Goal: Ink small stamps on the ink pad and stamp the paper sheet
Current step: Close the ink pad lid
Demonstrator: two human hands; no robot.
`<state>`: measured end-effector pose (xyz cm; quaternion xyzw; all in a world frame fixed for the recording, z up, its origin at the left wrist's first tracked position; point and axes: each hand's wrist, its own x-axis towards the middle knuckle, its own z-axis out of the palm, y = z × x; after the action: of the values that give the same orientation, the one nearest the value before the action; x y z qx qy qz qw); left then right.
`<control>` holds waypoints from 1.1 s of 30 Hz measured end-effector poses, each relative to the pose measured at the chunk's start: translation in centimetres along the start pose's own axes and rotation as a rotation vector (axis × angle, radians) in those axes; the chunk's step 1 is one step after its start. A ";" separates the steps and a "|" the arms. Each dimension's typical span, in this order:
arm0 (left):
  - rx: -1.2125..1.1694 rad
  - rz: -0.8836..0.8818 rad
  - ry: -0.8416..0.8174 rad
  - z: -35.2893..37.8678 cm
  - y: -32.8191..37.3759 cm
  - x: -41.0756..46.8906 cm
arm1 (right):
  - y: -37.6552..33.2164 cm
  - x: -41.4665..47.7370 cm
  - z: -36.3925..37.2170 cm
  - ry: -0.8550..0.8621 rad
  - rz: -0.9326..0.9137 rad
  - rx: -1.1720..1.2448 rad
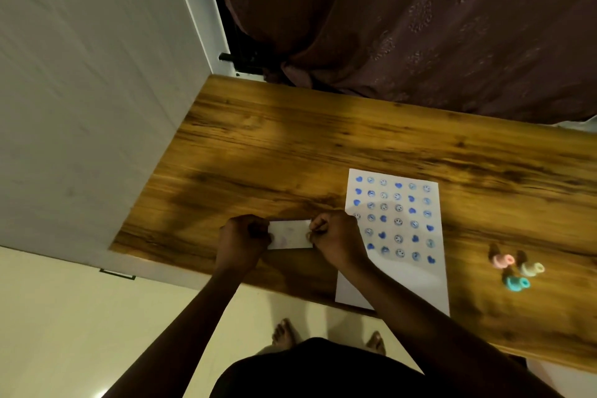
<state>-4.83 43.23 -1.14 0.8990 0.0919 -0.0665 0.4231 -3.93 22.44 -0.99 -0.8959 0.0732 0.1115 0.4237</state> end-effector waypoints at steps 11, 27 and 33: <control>-0.114 0.032 -0.015 0.7 3.6 0.4 | 0.3 -0.4 -3.2 0.132 0.044 0.114; -0.144 0.144 -0.128 14.7 19.2 2.6 | 8.0 -1.9 -21.5 0.426 0.189 0.141; -0.122 0.183 -0.170 22.0 23.5 2.1 | 13.3 -2.0 -27.1 0.456 0.231 0.098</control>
<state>1.49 11.77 2.08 0.8672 -0.0226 -0.0978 0.4877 -5.09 -6.88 6.30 -0.8620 0.2740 -0.0492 0.4237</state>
